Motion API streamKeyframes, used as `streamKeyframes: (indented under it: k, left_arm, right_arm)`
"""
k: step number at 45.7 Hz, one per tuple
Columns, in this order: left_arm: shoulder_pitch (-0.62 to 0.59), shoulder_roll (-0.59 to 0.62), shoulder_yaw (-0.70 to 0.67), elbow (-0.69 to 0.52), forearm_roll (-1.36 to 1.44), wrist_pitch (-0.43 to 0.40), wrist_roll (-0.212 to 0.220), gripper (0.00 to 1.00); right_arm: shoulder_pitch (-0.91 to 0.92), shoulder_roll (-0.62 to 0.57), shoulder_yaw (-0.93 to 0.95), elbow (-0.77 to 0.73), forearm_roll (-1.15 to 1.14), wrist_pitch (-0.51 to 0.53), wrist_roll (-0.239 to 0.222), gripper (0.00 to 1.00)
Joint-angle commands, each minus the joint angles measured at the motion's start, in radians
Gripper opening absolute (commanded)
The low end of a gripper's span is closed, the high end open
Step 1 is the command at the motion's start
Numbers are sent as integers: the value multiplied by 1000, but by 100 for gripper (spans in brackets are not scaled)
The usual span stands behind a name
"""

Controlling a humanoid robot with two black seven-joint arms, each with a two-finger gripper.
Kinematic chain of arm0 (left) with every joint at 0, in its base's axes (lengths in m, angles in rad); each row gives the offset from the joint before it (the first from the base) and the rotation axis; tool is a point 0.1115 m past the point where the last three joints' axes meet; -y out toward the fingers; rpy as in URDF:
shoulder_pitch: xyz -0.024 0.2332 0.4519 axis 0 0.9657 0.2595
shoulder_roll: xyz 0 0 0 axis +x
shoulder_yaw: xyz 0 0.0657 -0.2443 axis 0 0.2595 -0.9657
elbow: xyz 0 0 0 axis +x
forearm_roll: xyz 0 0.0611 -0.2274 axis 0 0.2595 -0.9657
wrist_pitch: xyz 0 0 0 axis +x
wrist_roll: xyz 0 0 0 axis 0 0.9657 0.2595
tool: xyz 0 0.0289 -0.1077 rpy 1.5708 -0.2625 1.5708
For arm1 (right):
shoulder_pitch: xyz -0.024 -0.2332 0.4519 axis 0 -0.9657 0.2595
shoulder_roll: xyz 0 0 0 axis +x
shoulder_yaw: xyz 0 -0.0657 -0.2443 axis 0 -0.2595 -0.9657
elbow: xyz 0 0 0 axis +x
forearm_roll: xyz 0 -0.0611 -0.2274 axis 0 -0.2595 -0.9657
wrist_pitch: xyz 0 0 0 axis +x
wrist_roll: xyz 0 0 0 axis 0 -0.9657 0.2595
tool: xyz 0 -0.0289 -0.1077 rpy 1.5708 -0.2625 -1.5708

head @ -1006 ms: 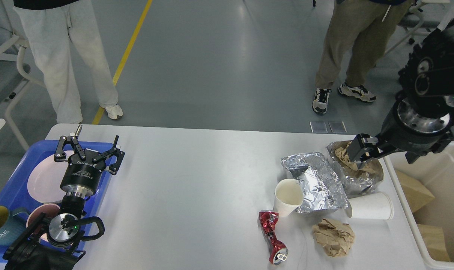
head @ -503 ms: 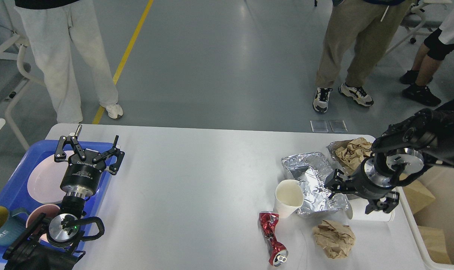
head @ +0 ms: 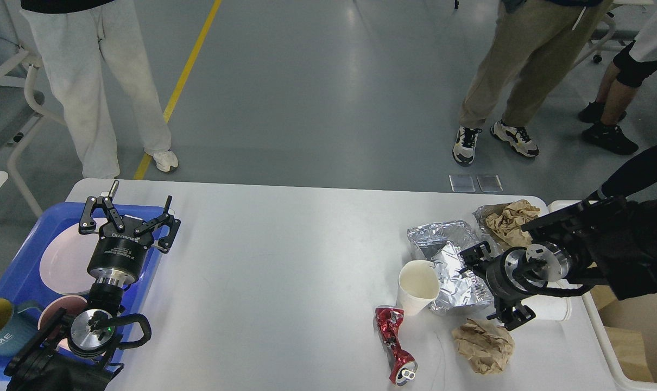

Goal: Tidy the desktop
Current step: 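Move the right gripper over the crumpled foil and grasp it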

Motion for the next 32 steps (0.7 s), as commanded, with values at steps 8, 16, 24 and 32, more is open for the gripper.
streamKeyframes:
  k: [8,16,24,32]
  left_arm:
    - [0,0,0,0,0,-1,1,96]
    - [0,0,-2,0,0,0,1,96]
    - [0,0,0,0,0,-1,1,97]
    - [0,0,0,0,0,-1,-1,96]
  right_arm:
    - [-188,1,121,-156,0,-20,-1,100]
    - [-248,1,182,-218,-8,-51,1,88]
    - [-249,1,182,-218,-45,-52,1,28]
    - [-249,1,182,-215,-81,-42,-1,0]
